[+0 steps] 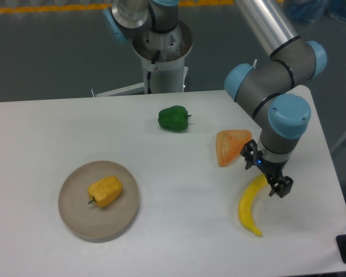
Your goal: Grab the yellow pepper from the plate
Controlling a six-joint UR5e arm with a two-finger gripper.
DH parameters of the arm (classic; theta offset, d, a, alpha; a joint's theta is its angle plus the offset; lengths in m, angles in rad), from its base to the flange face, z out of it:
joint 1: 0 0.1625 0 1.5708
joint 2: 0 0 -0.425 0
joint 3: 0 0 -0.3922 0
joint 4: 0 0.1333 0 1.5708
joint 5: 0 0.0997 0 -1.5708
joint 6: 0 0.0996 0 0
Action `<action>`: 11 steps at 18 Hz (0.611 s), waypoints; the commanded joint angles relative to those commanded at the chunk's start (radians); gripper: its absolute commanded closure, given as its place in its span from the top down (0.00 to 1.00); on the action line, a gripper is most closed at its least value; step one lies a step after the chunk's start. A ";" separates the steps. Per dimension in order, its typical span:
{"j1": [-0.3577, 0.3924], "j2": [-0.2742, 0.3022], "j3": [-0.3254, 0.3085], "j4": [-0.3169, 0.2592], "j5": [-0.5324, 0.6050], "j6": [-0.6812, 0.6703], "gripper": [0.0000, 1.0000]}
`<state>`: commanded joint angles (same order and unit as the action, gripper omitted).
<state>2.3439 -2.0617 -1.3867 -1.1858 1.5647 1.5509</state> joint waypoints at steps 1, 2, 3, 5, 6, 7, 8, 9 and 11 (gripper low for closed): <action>0.000 0.000 0.000 0.000 0.002 0.000 1.00; 0.000 0.000 0.000 -0.002 0.002 0.000 1.00; 0.000 0.000 0.000 0.000 0.002 0.000 1.00; 0.000 0.000 0.000 -0.002 0.002 0.000 1.00; 0.000 0.000 0.002 0.000 0.002 -0.002 1.00; -0.002 0.000 0.006 -0.002 0.000 -0.005 1.00; -0.006 0.000 0.008 -0.002 -0.002 -0.035 1.00; -0.009 0.000 0.014 -0.002 -0.002 -0.072 1.00; -0.031 0.011 0.015 -0.003 -0.015 -0.135 1.00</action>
<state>2.3134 -2.0510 -1.3714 -1.1888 1.5494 1.4161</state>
